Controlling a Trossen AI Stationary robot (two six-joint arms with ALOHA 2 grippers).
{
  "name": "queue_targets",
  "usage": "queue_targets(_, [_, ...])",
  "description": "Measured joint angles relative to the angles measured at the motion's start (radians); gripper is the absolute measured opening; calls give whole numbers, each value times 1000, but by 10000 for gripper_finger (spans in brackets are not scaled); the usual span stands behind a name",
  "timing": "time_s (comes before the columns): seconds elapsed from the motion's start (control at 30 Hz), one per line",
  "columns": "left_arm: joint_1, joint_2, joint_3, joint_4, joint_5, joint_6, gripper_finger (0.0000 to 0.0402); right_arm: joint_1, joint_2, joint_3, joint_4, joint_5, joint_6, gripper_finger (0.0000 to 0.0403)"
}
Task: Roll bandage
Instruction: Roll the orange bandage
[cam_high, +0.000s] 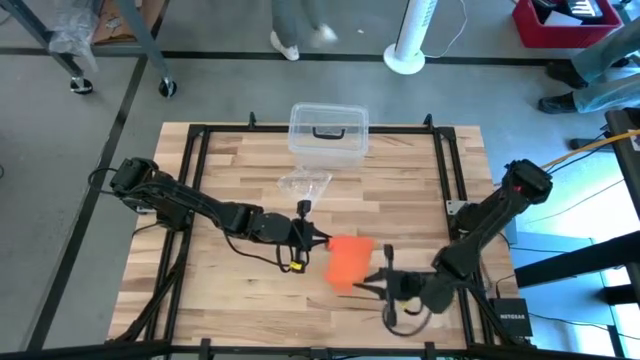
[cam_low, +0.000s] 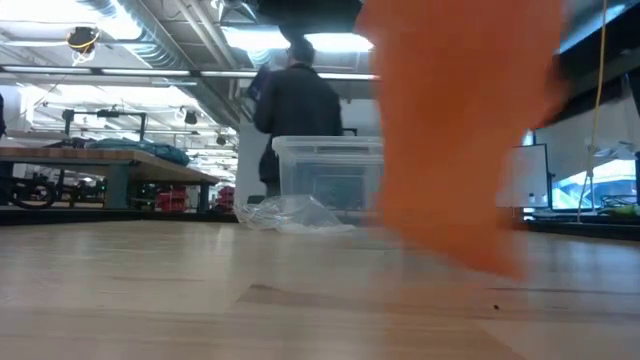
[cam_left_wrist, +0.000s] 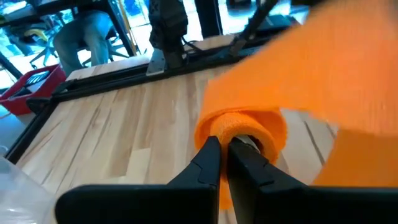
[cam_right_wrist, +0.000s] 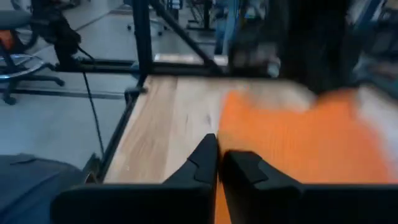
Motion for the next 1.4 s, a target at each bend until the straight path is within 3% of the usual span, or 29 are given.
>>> queue_targets(0.1, [-7, 0, 0, -31, 51, 47, 8, -1, -55, 120, -197, 71, -53, 5])
queue_targets(0.27, [-15, 0, 0, -52, 261, 80, 8, -54, -130, 291, -514, 170, -106, 14])
queue_targets(0.4, [-27, 0, 0, -110, 310, 91, 8, -122, -196, 403, -695, 197, -108, 7])
queue_targets(0.6, [-16, -5, 0, -178, 313, 42, 8, -213, -303, 508, -778, 246, -170, 8])
queue_targets(0.77, [1, -10, 0, -238, 452, -46, 8, -304, -392, 532, -850, 321, -256, 4])
queue_targets(1.07, [4, -24, 7, -301, 539, -137, 8, -445, -494, 533, -1038, 268, -219, 7])
queue_targets(1.4, [-9, -103, 25, -340, 545, -190, 8, -564, -482, 443, -1270, 133, 63, 8])
